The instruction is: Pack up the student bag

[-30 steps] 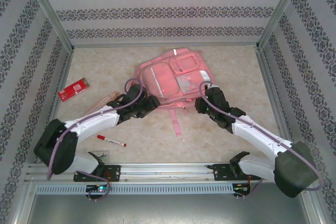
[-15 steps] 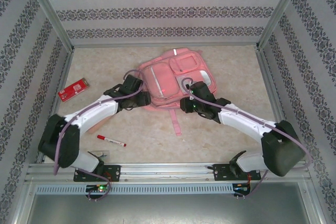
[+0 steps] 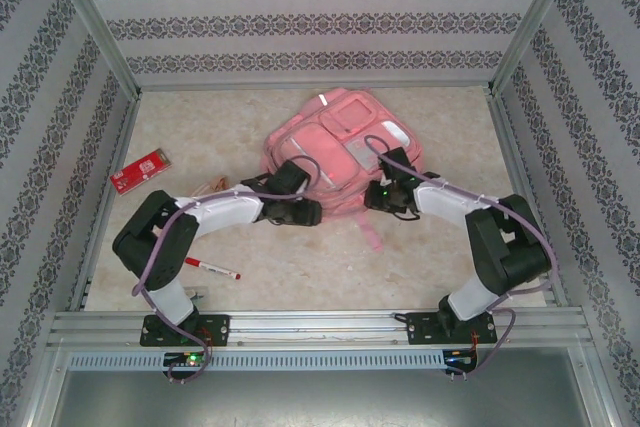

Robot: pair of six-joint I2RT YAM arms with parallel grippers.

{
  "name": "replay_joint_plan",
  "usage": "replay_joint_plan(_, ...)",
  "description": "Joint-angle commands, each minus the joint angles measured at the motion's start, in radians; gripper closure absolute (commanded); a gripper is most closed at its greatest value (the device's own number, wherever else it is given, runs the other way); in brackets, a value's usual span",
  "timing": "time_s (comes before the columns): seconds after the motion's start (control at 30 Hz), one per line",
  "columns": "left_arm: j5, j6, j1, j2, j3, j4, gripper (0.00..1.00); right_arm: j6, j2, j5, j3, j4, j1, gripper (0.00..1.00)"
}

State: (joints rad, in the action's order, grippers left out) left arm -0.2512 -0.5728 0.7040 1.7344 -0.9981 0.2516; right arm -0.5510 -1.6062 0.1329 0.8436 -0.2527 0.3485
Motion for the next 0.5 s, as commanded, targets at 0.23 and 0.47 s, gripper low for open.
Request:
replay_joint_plan(0.23,-0.198,-0.271,0.312,0.004,0.038,-0.474,0.38,0.121,0.06,-0.055,0.089,-0.054,-0.126,0.65)
replay_joint_plan(0.47,-0.02,0.125,0.301,-0.249,-0.045,-0.099,0.31,0.258,0.187,-0.204,0.094,-0.098,-0.14,0.02)
